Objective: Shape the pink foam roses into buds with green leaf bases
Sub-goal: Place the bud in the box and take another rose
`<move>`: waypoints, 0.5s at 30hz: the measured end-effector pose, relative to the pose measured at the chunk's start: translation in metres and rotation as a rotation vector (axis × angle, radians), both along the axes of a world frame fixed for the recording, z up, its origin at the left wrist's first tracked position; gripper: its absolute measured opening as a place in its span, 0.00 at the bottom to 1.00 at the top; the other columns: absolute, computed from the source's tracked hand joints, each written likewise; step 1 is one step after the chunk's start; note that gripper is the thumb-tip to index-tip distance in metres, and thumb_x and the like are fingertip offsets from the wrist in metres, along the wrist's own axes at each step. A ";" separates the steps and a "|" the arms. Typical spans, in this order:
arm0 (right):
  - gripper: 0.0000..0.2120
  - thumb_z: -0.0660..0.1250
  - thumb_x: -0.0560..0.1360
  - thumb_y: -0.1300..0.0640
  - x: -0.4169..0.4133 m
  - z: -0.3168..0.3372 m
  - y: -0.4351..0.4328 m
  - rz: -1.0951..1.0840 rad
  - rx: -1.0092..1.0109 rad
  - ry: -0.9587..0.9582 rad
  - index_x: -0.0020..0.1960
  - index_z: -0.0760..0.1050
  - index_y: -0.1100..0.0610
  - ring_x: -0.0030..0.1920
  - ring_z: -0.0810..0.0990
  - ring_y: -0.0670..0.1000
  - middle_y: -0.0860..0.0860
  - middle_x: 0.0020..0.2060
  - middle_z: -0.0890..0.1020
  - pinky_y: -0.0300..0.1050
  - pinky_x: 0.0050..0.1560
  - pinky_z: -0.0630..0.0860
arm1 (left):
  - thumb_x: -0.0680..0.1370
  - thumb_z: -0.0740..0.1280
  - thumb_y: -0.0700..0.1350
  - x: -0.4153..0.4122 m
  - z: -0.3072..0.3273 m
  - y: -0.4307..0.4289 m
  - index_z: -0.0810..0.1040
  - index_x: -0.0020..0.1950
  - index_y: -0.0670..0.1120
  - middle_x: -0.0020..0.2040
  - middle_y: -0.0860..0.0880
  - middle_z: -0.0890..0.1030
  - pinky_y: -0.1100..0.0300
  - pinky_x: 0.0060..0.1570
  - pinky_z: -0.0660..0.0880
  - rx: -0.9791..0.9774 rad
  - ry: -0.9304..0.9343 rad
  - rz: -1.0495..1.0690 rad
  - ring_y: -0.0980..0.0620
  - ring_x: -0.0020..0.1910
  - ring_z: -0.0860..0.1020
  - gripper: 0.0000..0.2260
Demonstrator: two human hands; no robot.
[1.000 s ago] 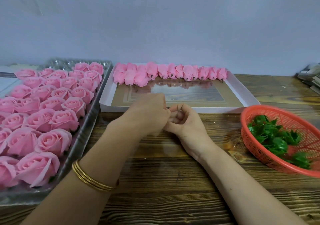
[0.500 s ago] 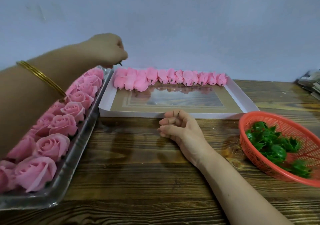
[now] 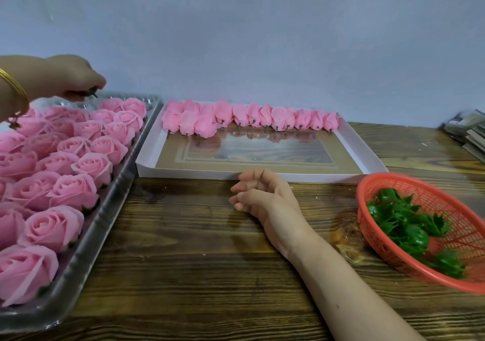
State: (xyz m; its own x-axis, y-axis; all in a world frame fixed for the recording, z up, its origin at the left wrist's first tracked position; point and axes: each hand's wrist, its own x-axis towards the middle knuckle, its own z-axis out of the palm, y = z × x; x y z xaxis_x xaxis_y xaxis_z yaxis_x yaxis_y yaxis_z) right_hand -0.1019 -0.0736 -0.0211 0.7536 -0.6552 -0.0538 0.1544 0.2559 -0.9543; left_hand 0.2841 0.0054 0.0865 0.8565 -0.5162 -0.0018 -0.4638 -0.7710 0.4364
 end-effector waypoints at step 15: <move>0.17 0.65 0.60 0.67 0.000 0.000 -0.002 0.007 0.035 0.019 0.49 0.76 0.61 0.39 0.82 0.51 0.54 0.37 0.82 0.39 0.39 0.77 | 0.78 0.66 0.34 0.070 -0.036 -0.007 0.76 0.45 0.34 0.37 0.41 0.76 0.61 0.38 0.72 0.089 0.037 -0.003 0.46 0.32 0.73 0.04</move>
State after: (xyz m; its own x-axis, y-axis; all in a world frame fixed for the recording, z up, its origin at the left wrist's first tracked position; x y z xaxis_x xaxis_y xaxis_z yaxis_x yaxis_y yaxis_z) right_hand -0.1020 -0.0760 -0.0215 0.7568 -0.6473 -0.0912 0.1341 0.2903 -0.9475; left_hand 0.3540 -0.0012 0.0505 0.8536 -0.5148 -0.0795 -0.4506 -0.8064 0.3830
